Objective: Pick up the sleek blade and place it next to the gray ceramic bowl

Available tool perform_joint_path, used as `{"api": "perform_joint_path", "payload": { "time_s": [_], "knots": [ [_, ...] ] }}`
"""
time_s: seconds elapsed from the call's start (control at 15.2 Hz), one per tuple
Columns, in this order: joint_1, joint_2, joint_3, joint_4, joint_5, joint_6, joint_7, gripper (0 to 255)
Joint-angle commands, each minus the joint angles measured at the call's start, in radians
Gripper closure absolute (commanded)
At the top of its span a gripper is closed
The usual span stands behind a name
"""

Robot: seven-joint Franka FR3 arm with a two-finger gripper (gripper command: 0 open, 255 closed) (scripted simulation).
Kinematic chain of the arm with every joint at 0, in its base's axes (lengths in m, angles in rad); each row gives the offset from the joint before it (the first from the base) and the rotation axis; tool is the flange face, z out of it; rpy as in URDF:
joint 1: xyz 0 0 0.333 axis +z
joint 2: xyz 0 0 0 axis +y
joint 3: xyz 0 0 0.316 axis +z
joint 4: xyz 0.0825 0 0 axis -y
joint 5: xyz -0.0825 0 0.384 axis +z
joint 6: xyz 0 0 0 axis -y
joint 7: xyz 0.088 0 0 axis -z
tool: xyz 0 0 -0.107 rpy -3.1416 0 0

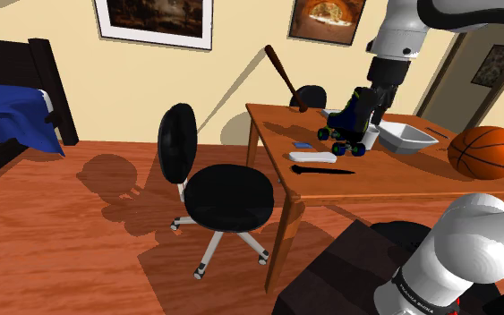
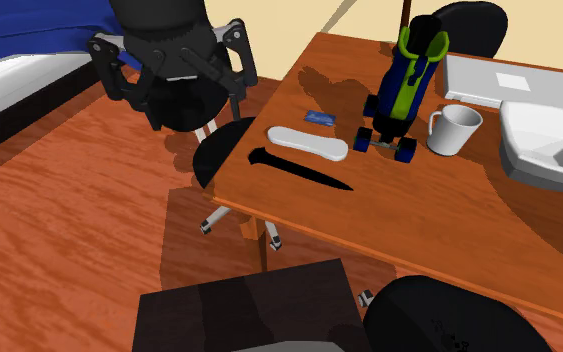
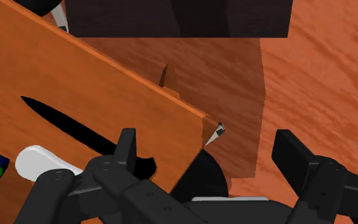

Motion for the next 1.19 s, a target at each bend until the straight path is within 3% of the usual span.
{"api": "perform_joint_path", "payload": {
  "time_s": [0.0,0.59,1.12],
  "knots": [
    [0.0,0.0,0.0,0.0,0.0,0.0,0.0,0],
    [0.053,0.026,-0.207,-0.205,-0.156,0.266,-0.417,0],
    [0.11,0.208,-0.407,-0.262,-0.257,0.547,-0.779,0]
  ]
}}
